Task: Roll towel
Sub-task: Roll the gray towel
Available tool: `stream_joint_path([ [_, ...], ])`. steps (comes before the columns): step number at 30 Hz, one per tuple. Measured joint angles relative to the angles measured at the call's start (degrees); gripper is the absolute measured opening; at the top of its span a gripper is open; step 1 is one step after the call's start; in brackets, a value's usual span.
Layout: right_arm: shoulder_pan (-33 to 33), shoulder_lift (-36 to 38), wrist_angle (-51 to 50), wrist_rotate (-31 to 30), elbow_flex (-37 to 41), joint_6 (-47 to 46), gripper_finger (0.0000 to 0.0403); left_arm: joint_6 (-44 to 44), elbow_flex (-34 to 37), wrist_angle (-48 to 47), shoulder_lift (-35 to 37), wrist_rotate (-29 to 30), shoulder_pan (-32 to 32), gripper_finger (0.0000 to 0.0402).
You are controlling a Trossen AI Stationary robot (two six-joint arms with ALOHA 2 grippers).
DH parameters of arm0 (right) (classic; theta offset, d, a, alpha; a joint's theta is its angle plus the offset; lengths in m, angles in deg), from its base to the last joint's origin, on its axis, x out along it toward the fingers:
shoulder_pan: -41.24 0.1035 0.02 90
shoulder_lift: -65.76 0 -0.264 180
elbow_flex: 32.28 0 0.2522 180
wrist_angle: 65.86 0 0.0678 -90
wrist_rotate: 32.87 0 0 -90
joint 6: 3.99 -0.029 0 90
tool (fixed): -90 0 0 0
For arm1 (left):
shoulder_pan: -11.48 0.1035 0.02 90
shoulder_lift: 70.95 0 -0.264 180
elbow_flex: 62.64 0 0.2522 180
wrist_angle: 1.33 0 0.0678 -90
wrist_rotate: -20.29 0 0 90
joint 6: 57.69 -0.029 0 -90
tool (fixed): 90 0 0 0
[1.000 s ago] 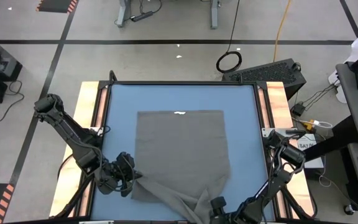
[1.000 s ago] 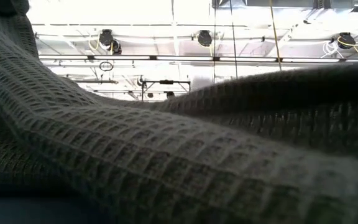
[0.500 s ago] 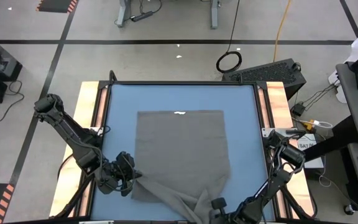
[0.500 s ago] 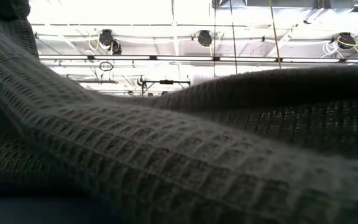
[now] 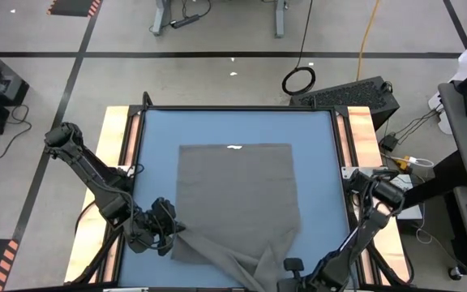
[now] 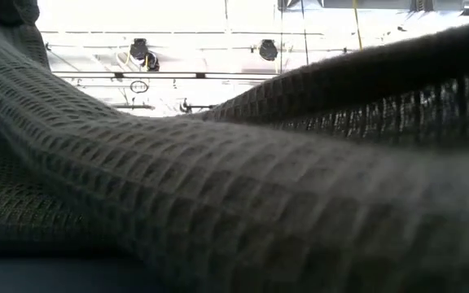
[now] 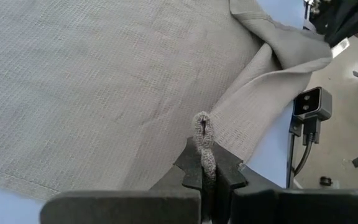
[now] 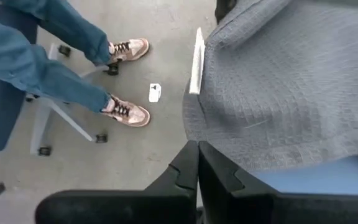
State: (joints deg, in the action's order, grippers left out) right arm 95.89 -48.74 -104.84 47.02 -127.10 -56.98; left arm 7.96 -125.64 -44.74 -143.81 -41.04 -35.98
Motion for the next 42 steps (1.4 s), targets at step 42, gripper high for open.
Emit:
stream_joint_path([
  [42, -10.45, 47.62, -18.66, 10.61, 0.04, -17.47, 0.0, -6.42, -0.07, 30.87, 8.02, -8.01, -0.28, 0.0004],
])
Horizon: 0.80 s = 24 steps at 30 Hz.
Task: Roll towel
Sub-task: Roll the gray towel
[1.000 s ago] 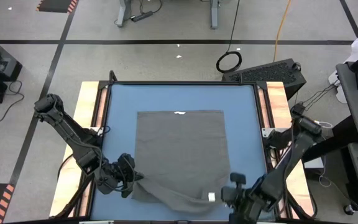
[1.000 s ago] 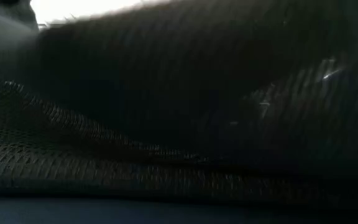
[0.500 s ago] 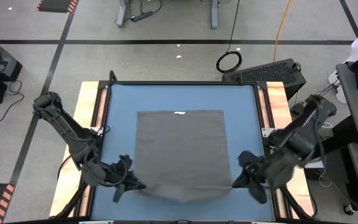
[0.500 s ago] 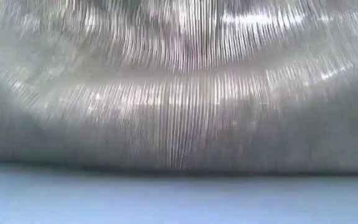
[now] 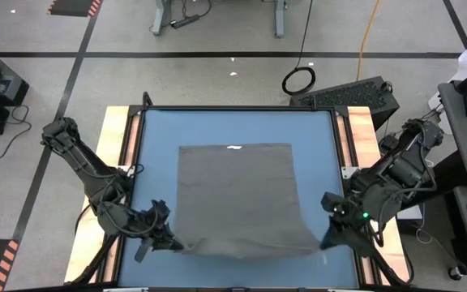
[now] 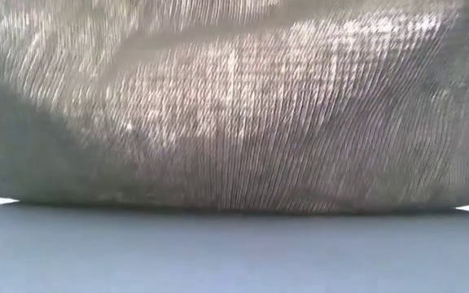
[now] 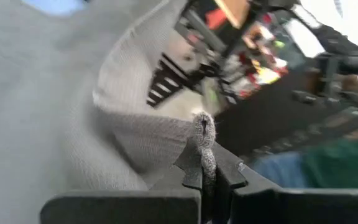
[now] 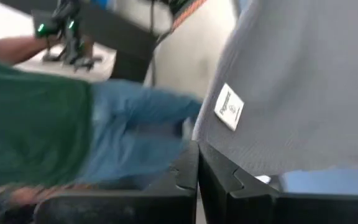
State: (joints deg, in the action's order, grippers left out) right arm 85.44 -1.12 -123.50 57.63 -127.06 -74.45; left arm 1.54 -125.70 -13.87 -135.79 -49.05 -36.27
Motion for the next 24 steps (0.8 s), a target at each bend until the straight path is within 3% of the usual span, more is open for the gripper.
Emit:
stream_joint_path([
  [3, 0.58, -0.1, 0.05, 3.99, 0.0, -2.33, 0.0, 0.33, 0.0, 2.56, 0.0, -1.97, -0.06, 0.0004],
  [5, 0.62, -0.1, -1.54, 3.58, 0.0, -1.17, 0.0, 0.32, 0.0, 2.25, 0.02, -0.11, -0.06, 0.0004],
  [15, -1.03, -0.17, -20.69, -14.24, 0.0, 1.28, 0.0, 0.39, 0.02, -14.48, 0.0, 17.86, 1.08, 0.0004],
  [24, -7.26, -1.21, -30.77, -24.77, 0.0, 0.66, 0.0, 0.43, 0.02, -25.26, 0.09, 21.62, 7.34, 0.0004],
])
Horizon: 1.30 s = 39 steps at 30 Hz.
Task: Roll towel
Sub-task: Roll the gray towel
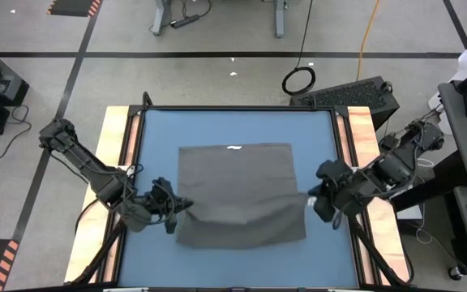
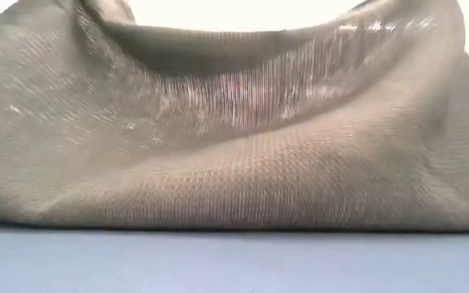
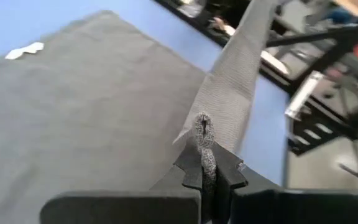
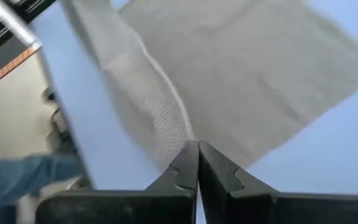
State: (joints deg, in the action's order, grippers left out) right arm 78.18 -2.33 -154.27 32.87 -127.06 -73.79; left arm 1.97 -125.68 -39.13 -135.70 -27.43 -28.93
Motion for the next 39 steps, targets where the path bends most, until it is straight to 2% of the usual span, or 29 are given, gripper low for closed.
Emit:
stream_joint_path([
  [8, -8.37, -1.49, -2.49, -1.5, 0.0, 5.33, 0.0, -0.03, 0.01, -6.5, 1.92, 0.0, 5.76, 0.0004],
  [18, -16.76, -4.24, -4.63, -4.66, 0.0, 11.77, 0.0, 0.02, 0.02, -15.48, 10.49, 0.26, 8.89, 0.0004],
  [21, -18.92, -5.2, -4.66, -6.36, 0.0, 12.46, 0.0, 0.02, 0.07, -20.07, 11.04, 0.22, 10.12, 0.0004],
  [28, -23.26, -8.08, -4.88, -5.99, 0.0, 12.46, 0.0, -0.07, 0.05, -26.71, 10.8, 0.2, 13.51, 0.0004],
  [33, -23.88, -9.96, -4.94, -2.56, 0.0, 12.11, 0.0, -1.26, 0.07, -27.12, 10.42, -0.28, 15.34, 0.0004],
  [39, -20.79, -9.26, -4.89, 4.92, 0.0, 7.93, 0.0, -5.01, 0.07, -18.95, 10.45, -7.31, 15.31, 0.0004],
])
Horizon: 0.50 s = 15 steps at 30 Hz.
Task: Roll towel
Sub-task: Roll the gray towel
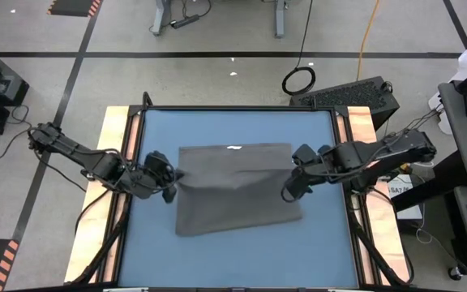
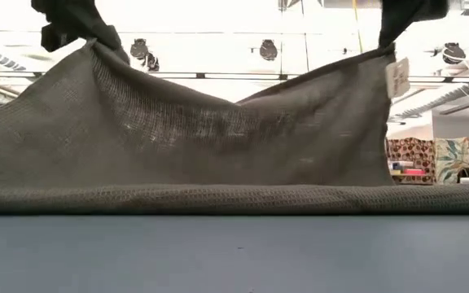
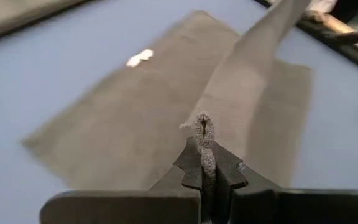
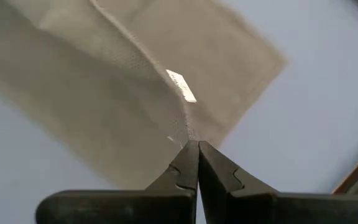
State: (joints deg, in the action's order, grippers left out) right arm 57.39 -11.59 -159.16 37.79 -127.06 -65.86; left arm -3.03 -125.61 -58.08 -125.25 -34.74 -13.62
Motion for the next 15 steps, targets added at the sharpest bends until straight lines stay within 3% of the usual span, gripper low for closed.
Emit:
stream_joint_path([
  [7, 5.18, 4.24, -0.43, 3.43, 0.0, -9.87, 0.0, -6.64, 0.0, 8.52, 0.24, -2.38, 0.02, 0.0004],
  [10, 6.03, 5.55, -1.44, 3.39, -0.82, -12.22, 0.0, -7.41, 0.0, 7.42, 0.24, -0.57, 0.07, 0.0004],
  [15, 6.14, 4.42, -9.3, 2.5, -8.49, -13.52, 0.0, -7.82, 0.0, 6.4, 0.24, 3.19, 0.06, 0.0004],
])
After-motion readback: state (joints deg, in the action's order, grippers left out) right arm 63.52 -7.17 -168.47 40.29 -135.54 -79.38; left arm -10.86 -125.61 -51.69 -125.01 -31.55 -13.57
